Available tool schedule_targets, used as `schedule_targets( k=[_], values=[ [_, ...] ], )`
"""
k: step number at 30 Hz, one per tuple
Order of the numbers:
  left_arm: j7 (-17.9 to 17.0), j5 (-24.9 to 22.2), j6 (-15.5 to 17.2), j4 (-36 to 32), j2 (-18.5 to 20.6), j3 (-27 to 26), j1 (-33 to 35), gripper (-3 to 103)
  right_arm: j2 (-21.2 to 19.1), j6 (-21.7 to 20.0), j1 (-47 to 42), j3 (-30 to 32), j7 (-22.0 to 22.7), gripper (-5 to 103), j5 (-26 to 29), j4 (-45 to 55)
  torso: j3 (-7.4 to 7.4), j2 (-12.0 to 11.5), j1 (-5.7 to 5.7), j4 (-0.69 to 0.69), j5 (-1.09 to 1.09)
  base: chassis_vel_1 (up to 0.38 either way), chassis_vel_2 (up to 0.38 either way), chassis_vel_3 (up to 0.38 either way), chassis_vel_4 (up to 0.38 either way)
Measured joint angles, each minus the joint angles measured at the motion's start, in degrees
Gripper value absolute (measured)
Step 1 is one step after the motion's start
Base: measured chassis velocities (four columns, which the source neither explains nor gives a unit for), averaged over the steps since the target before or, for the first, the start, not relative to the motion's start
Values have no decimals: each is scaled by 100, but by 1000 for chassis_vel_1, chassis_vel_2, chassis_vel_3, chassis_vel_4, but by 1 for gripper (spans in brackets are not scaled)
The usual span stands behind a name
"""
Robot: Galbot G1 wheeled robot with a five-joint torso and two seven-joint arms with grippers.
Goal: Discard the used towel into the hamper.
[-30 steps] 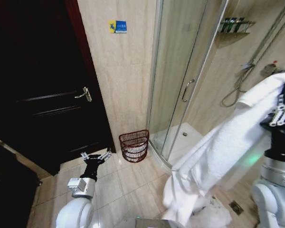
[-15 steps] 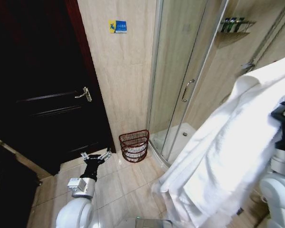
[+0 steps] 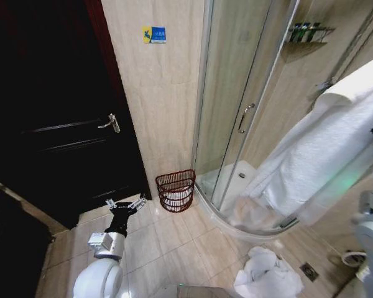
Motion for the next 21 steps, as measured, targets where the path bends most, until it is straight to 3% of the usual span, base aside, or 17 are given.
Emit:
schedule_targets(
  k=[21],
  values=[
    [0,0,0,0,0,0,0,100,28,86,-1,20,-137,4,-100,-68,0,0,0,0,0,7,9,9,9]
  ],
)
